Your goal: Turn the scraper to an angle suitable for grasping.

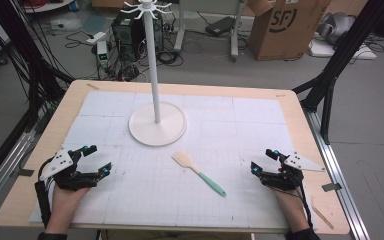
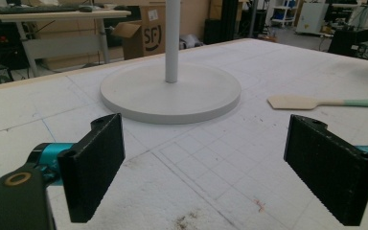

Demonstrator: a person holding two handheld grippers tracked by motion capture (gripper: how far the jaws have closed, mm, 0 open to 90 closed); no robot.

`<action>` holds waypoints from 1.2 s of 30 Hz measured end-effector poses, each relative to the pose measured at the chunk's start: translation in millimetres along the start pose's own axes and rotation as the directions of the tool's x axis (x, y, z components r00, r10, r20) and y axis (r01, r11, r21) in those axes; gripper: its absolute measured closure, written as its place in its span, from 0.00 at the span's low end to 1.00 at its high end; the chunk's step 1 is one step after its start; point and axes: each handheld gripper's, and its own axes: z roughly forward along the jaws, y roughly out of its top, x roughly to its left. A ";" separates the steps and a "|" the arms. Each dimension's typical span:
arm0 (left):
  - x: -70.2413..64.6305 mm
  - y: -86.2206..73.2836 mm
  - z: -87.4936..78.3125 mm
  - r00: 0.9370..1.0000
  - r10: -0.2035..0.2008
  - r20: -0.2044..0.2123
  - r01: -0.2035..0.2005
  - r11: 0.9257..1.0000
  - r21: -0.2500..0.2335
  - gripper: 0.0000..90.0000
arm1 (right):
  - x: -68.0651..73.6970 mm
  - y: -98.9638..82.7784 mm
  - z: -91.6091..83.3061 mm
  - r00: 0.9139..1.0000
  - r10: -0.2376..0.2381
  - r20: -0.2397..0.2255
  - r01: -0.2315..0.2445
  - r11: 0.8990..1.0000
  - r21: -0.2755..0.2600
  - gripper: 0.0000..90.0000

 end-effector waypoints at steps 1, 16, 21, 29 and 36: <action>0.5 -0.1 0.1 1.000 -0.006 -0.002 0.006 1.000 -0.002 0.16 | 0.0 0.0 0.0 1.000 0.000 0.000 0.000 1.000 0.000 0.20; 1.4 -0.1 -0.3 1.000 -0.018 -0.011 0.018 1.000 -0.005 0.16 | 15.8 13.1 5.3 1.000 -0.023 -0.007 0.023 1.000 0.006 0.19; 1.5 -0.1 -0.2 1.000 -0.018 -0.008 0.018 1.000 -0.005 0.16 | 37.6 23.9 23.6 0.998 -0.029 -0.058 0.032 0.999 0.038 0.18; 0.9 -0.1 0.0 1.000 -0.014 -0.008 0.014 1.000 -0.003 0.16 | 75.1 36.1 67.0 0.987 -0.044 -0.152 0.063 0.991 0.120 0.23; 0.8 0.0 0.0 1.000 -0.012 -0.010 0.011 1.000 -0.003 0.16 | 92.3 37.8 94.3 0.979 -0.054 -0.194 0.094 0.975 0.203 0.32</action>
